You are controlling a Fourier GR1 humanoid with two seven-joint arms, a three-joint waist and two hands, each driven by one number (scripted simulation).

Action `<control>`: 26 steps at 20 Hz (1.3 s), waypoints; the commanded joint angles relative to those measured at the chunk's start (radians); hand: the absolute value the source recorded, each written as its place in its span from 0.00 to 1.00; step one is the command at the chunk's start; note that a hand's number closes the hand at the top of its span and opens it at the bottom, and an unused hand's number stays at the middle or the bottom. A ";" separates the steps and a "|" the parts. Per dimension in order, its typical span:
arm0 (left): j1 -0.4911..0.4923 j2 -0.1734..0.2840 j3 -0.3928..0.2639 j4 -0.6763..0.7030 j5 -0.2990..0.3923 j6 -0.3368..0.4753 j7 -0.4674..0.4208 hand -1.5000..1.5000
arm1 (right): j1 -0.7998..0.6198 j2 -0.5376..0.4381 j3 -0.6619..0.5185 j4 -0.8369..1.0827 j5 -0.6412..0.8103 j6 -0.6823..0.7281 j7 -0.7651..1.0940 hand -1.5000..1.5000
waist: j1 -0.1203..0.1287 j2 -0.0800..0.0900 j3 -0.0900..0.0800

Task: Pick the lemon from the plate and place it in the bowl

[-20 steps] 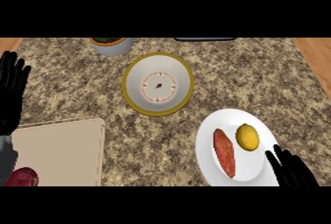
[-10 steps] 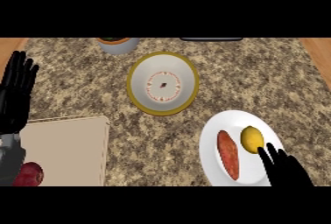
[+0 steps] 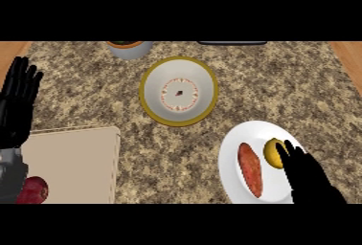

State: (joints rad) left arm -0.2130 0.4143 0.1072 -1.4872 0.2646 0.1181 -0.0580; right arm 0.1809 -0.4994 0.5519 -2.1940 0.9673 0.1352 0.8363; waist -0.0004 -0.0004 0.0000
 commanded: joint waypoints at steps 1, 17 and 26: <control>0.048 -0.022 0.015 -0.018 -0.026 -0.013 -0.025 0.50 | 0.004 0.009 -0.101 0.050 -0.052 0.003 -0.065 0.00 | 0.000 0.000 0.000; 0.002 -0.031 0.081 -0.036 -0.049 -0.066 0.058 0.50 | 0.035 0.106 -0.107 0.259 0.071 -0.108 -0.320 0.00 | -0.002 0.000 0.000; -0.055 -0.063 0.078 -0.013 -0.094 -0.056 0.083 0.50 | -0.104 0.174 -0.241 0.482 0.038 -0.086 -0.412 0.00 | 0.001 0.001 0.000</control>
State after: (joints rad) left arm -0.2510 0.3512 0.1855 -1.4880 0.1858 0.0597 -0.0072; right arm 0.1364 -0.3595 0.3514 -1.8341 1.0070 0.0722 0.4766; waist -0.0014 -0.0002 -0.0001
